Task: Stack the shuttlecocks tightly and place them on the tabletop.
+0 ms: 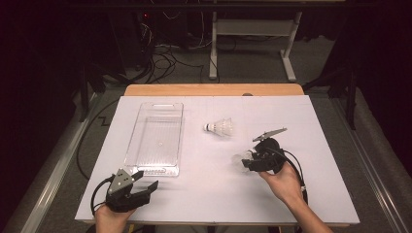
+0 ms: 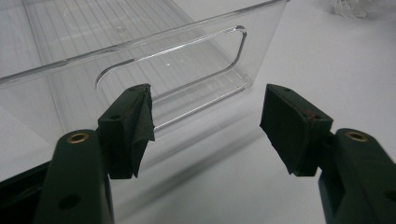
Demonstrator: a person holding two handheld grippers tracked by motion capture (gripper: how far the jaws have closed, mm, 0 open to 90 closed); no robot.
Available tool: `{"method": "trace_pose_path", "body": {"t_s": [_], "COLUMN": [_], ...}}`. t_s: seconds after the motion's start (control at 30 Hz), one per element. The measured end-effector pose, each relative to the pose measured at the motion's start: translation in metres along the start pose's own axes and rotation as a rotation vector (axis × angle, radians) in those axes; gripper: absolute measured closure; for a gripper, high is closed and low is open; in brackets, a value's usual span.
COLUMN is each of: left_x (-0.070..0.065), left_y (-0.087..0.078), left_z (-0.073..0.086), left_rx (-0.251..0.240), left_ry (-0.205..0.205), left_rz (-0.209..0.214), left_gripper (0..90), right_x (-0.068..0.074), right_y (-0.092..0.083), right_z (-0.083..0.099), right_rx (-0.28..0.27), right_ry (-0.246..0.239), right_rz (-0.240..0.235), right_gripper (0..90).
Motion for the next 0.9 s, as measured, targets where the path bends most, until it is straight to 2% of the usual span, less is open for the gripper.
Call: {"method": "trace_pose_path", "body": {"t_s": [0.5,0.9], "left_x": [0.000,0.000], "left_y": [0.001,0.000], "left_z": [-0.001,-0.001], "left_rx": [-0.010,-0.010], "left_ry": [0.004,0.003], "left_rz": [0.000,-0.001], "left_gripper": [35.3,35.3], "right_x": [-0.003,-0.008], "right_y": [0.011,0.014], "right_z": [0.011,0.015], "right_rx": [0.039,0.055], "right_ry": [0.013,0.028], "right_rz": [0.016,0.054], "right_gripper": [53.7,67.9]}}
Point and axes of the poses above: each handheld gripper's, and its own axes: y roughly forward along the jaws, z roughly out of its underside, x roughly to its left, the point moved 3 cm from there along y, roughly forward along the jaws, and after that the axes turned 3 degrees about -x, right-handed, at the moved point
